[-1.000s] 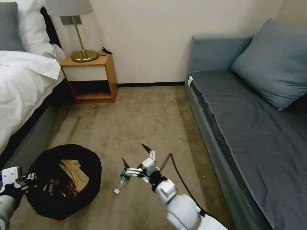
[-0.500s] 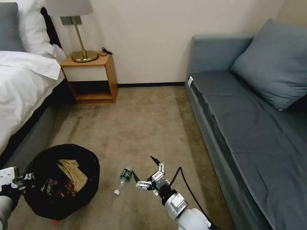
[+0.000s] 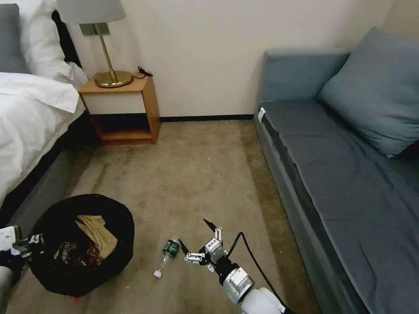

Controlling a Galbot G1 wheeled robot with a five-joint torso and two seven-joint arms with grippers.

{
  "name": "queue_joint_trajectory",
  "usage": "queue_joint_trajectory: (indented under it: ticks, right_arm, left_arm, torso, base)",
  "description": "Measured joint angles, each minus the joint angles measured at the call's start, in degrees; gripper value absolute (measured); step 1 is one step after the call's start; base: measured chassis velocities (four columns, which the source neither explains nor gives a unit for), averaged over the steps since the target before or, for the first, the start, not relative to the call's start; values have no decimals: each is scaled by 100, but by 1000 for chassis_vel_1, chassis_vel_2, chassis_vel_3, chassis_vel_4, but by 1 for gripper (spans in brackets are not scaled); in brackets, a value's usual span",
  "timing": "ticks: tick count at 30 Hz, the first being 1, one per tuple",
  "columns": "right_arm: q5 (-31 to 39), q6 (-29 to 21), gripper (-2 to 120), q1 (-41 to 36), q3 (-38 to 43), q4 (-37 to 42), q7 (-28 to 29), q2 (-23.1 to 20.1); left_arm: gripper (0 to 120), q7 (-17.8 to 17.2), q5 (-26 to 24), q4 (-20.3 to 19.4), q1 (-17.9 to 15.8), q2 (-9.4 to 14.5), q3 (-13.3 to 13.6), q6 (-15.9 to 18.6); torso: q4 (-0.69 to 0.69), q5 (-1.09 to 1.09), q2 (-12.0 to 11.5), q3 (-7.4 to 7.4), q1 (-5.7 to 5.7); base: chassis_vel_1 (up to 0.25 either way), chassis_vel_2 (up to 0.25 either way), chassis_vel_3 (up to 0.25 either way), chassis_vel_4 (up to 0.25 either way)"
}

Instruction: Pick up the trash bin, then pick up the garbage on the floor and place it into the trash bin.

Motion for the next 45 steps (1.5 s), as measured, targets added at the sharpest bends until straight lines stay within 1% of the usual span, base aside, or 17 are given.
queue_joint_trajectory:
  ticks: [7, 18, 24, 26, 28, 29, 31, 32, 34, 35, 36, 37, 39, 40, 42, 43, 45]
  right_arm:
    - [-16, -60, 100, 139, -104, -108, -5, -79]
    - [-56, -119, 100, 300, -215, -286, -25, -75]
    - [-5, -80, 100, 596, -387, -472, -360, -308]
    - [51, -57, 100, 841, -495, -630, -595, -424]
    - [-103, -39, 100, 1271, -733, -888, -1055, -594]
    - [-103, -39, 100, 1271, -733, -888, -1055, -594]
    - [-428, -60, 100, 1757, -1078, -1165, -1534, -703]
    - [-428, -60, 100, 1757, -1078, -1165, -1534, -703]
    - [-686, -53, 100, 2344, -1594, -1459, -1955, -738]
    - [-756, -23, 100, 2680, -1904, -1642, -2137, -715]
    - [-756, -23, 100, 2680, -1904, -1642, -2137, -715]
    - [-800, 2, 100, 2912, -2109, -1780, -2270, -676]
    - [-964, 153, 100, 3520, -2635, -2246, -2575, -492]
    - [-964, 153, 100, 3520, -2635, -2246, -2575, -492]
    - [-1044, 333, 100, 4040, -3156, -2706, -2787, -262]
    - [-1044, 333, 100, 4040, -3156, -2706, -2787, -262]
    - [-1070, 435, 100, 4397, -3543, -3015, -2919, -83]
  left_arm:
    - [6, 0, 2, 60, -33, 9, 0, 2]
    - [6, 0, 4, 136, -70, 59, 0, 9]
    - [6, 0, 3, 191, -94, 75, 6, 12]
    - [6, 0, 6, 219, -109, 83, 6, 12]
    - [6, 2, 10, 239, -114, 92, -10, 13]
    - [6, 2, 10, 239, -114, 92, -10, 13]
    - [6, 6, 17, 241, -103, 103, -66, 17]
    - [6, 6, 17, 241, -103, 103, -66, 17]
    - [6, 10, 9, 223, -64, 123, -173, 25]
    - [6, 15, -14, 202, -42, 136, -235, 30]
    - [6, 15, -14, 202, -42, 136, -235, 30]
    - [6, 17, -36, 196, -31, 144, -280, 35]
    - [6, 27, -90, 193, -10, 144, -370, 41]
    - [6, 27, -90, 193, -10, 144, -370, 41]
    - [6, 31, -115, 190, -2, 121, -420, 43]
    - [6, 31, -115, 190, -2, 121, -420, 43]
    - [6, 32, -119, 152, -2, 82, -428, 44]
  torso:
    - [0, 0, 0, 0, 0]
    - [0, 0, 0, 0, 0]
    - [-2, 1, 0, 1, 0]
    - [-2, 1, 0, 1, 0]
    - [0, 0, -1, 0, 0]
    - [0, 0, -1, 0, 0]
    - [0, 1, -1, 0, 0]
    - [0, 1, -1, 0, 0]
    - [1, 0, -1, 0, 0]
    - [1, 0, -1, 0, 0]
    - [1, 0, -1, 0, 0]
    - [0, 1, -1, 0, 0]
    - [1, 0, -1, 0, 0]
    - [1, 0, -1, 0, 0]
    - [1, 0, -1, 1, 0]
    - [1, 0, -1, 1, 0]
    - [2, -1, -1, 1, 0]
  base:
    - [-68, 66, 75, -61]
    - [-102, 108, 111, -119]
    - [-125, 113, 128, -111]
    - [-83, 65, 87, -77]
    - [0, 0, 0, 0]
    - [0, 0, 0, 0]
    - [0, 0, 0, 0]
    - [0, 0, 0, 0]
    - [0, 0, 0, 0]
    - [0, 0, 0, 0]
    - [0, 0, 0, 0]
    - [0, 0, 0, 0]
    - [0, 0, 0, 0]
    - [0, 0, 0, 0]
    - [0, 0, 0, 0]
    - [0, 0, 0, 0]
    - [0, 0, 0, 0]
